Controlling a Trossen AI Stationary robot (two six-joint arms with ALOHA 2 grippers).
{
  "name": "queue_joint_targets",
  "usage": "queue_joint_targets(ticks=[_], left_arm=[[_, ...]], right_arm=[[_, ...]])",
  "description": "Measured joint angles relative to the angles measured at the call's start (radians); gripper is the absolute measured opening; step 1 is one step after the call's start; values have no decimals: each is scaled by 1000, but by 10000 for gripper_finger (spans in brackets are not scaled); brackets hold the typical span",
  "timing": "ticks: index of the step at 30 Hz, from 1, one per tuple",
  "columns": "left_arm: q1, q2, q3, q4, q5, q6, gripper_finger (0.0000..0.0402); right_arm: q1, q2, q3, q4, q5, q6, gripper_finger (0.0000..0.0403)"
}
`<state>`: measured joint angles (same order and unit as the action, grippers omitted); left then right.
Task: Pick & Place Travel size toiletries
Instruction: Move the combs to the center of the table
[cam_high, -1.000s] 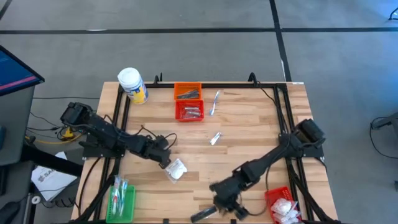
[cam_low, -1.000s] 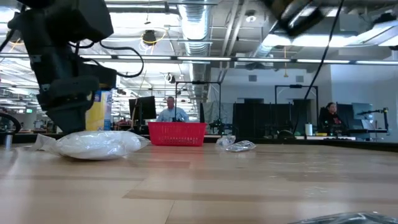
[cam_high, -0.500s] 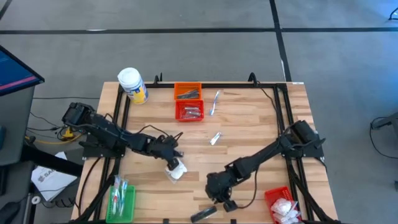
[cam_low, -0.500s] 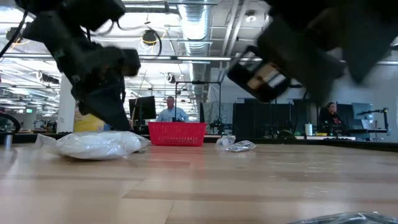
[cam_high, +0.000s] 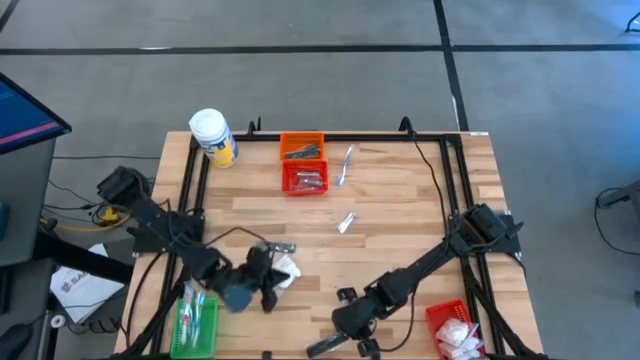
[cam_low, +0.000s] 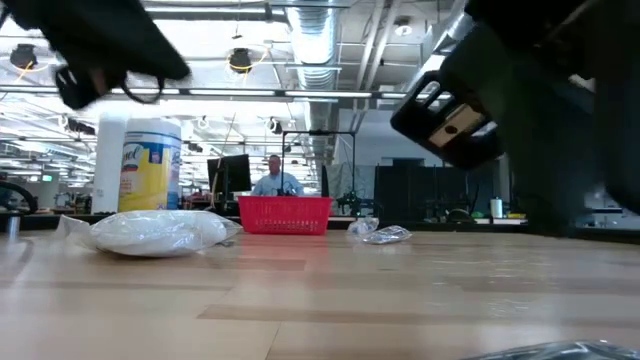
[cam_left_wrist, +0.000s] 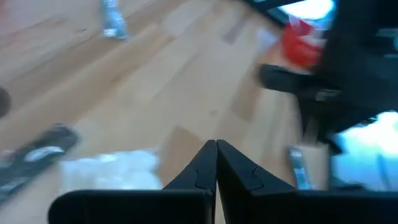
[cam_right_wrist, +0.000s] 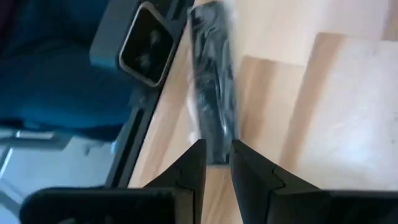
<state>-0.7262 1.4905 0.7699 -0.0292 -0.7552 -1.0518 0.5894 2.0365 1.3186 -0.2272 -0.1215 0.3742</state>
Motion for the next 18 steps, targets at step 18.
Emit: queue_joint_targets(ticks=[18], left_arm=[[-80, 267, 191, 115, -56, -75, 0]], right_arm=[[71, 64, -1, 30, 62, 81, 65]])
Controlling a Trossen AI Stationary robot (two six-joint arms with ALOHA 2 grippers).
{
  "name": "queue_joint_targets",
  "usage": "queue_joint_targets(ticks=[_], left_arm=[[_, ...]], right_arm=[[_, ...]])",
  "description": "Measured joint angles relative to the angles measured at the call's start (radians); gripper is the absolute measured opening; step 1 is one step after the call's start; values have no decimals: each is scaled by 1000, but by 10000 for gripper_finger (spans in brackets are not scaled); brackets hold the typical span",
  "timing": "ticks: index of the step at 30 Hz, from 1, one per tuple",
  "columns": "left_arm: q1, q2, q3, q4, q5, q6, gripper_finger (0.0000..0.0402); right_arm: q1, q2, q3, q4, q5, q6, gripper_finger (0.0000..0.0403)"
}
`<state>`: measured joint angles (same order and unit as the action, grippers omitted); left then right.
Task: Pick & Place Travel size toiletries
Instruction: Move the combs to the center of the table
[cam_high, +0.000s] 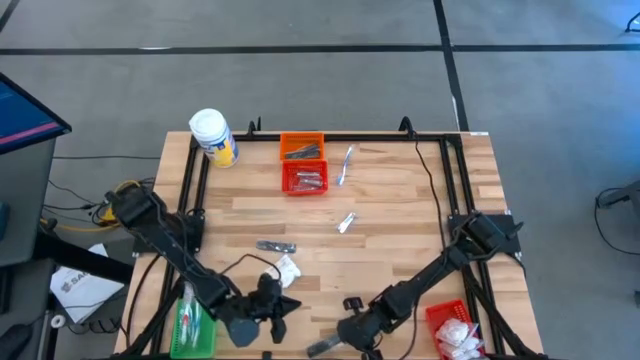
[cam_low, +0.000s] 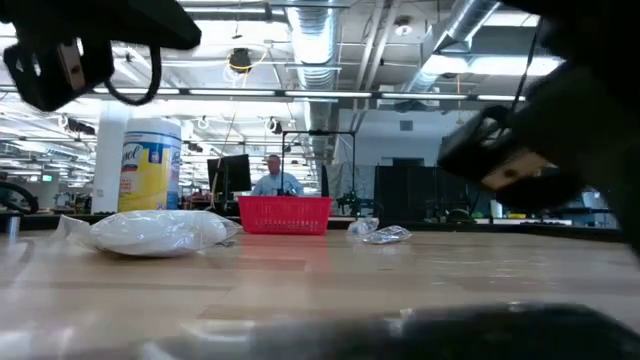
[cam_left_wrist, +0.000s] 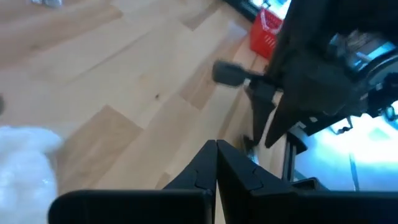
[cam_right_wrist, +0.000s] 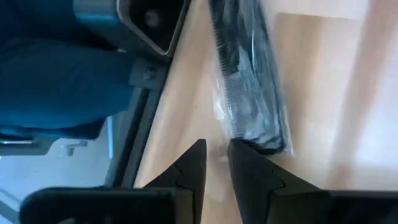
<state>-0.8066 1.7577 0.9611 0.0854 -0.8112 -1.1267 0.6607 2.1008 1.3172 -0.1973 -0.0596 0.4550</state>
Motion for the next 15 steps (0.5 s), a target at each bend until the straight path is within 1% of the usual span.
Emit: queue_joint_targets(ticks=[3, 7, 11, 13, 15], left_arm=[[11, 45, 37, 1, 29, -5, 0], [17, 64, 62, 5, 33, -5, 0], [17, 64, 68, 4, 46, -4, 0], [16, 64, 68, 4, 92, -4, 0], [16, 64, 68, 7, 183, -4, 0]], right_arm=[[-13, 11, 4, 4, -3, 14, 65], [-22, 11, 4, 0, 9, 14, 65], [-34, 9, 4, -5, 54, 32, 65], [-44, 9, 3, -3, 58, 41, 65], [-49, 9, 3, 3, 60, 41, 65]])
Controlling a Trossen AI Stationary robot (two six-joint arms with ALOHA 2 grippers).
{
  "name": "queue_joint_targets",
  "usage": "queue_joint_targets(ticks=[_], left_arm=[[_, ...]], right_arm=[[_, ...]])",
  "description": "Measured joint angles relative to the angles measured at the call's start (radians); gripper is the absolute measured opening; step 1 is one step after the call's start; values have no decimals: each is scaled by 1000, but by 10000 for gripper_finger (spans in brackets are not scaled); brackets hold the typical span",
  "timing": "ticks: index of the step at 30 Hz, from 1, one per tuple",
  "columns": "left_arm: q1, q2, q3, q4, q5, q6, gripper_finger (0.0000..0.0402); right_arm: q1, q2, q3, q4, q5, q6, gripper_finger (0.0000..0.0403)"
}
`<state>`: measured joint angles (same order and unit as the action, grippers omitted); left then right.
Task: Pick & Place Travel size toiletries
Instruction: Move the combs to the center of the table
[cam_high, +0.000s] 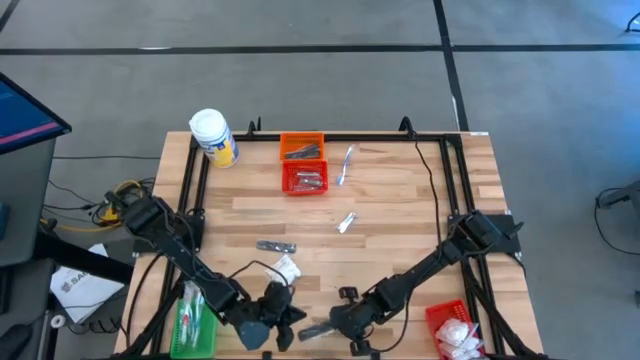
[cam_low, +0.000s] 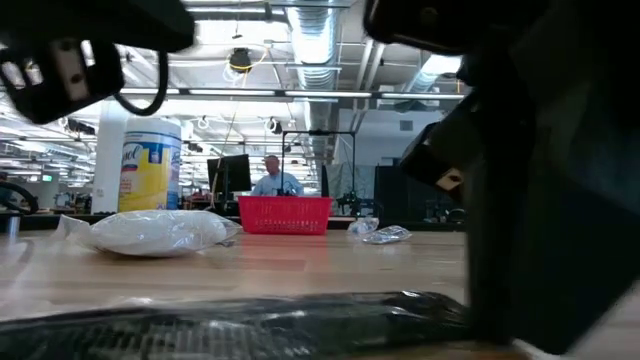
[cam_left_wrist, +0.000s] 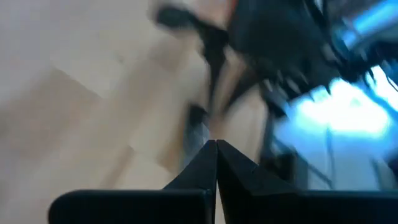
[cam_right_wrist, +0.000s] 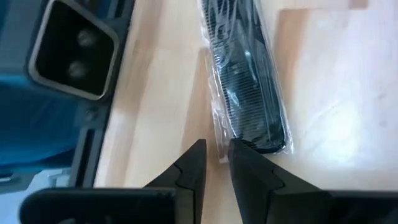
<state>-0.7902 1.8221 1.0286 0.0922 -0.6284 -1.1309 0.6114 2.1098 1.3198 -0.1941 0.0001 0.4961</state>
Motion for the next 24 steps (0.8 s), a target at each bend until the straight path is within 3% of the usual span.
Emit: queue_joint_targets(ticks=[3, 9, 16, 21, 24], left_arm=[[-1, 27, 15, 15, 91, 2, 0], [3, 130, 123, 14, 154, 54, 0], [42, 269, 196, -13, 267, 10, 0], [88, 279, 202, -136, 322, -50, 0], [143, 270, 202, -185, 367, 21, 0]], right_arm=[[0, 0, 8, -12, 5, 1, 65], [5, 5, 39, -17, 4, 2, 65], [19, 4, 93, -6, 2, -47, 65], [2, 4, 109, -32, 2, -113, 65], [-30, 4, 116, -93, 8, -142, 65]])
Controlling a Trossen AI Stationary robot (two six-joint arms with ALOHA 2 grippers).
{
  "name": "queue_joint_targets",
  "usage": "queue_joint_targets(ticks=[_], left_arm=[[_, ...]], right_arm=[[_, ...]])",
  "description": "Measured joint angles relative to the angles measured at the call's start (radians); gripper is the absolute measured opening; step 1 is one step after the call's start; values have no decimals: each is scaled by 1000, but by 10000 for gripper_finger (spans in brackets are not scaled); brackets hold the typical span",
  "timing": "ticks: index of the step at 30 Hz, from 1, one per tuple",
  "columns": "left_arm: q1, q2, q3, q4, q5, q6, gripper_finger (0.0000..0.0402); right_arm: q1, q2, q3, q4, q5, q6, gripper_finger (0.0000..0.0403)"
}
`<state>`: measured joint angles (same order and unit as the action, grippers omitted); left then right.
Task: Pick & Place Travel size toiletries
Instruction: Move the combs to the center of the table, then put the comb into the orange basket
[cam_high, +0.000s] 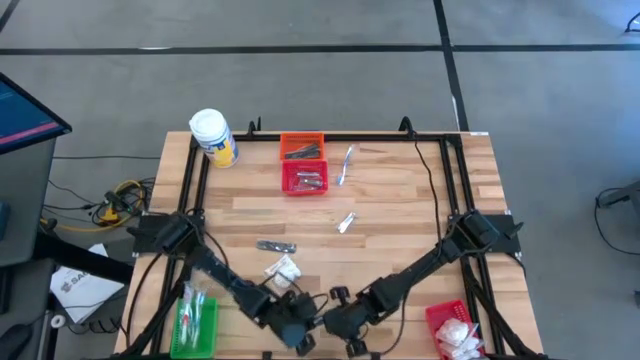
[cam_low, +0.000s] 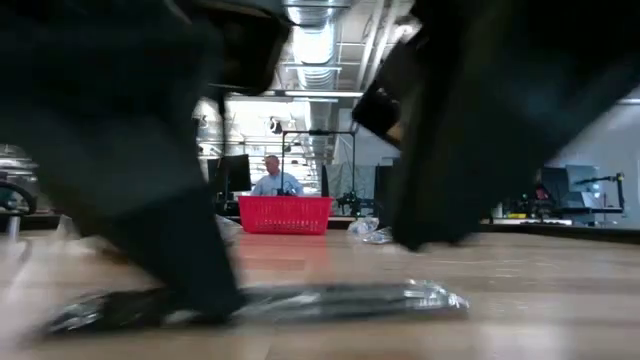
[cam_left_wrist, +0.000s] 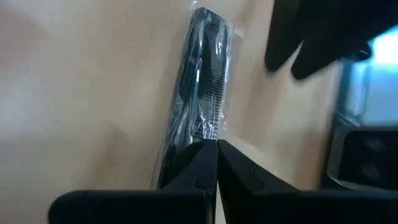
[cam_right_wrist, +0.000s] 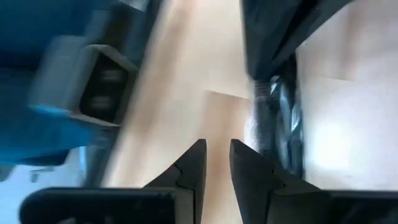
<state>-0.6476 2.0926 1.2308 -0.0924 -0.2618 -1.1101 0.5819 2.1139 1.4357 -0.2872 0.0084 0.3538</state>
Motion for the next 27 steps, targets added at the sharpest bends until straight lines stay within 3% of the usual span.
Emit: queue_joint_targets(ticks=[10, 16, 23, 27], left_arm=[[192, -65, -37, -59, 47, 371, 0], [167, -259, -167, -56, -95, 425, 0], [101, -525, -359, -22, -287, 364, 0], [87, -611, -420, 12, -345, 388, 0]], right_arm=[[-61, -26, -2, -170, 170, -24, 65], [-83, -83, -2, -231, 287, -48, 65], [-85, -177, -1, -230, 311, -91, 65], [-65, -225, -1, -235, 338, -129, 65]])
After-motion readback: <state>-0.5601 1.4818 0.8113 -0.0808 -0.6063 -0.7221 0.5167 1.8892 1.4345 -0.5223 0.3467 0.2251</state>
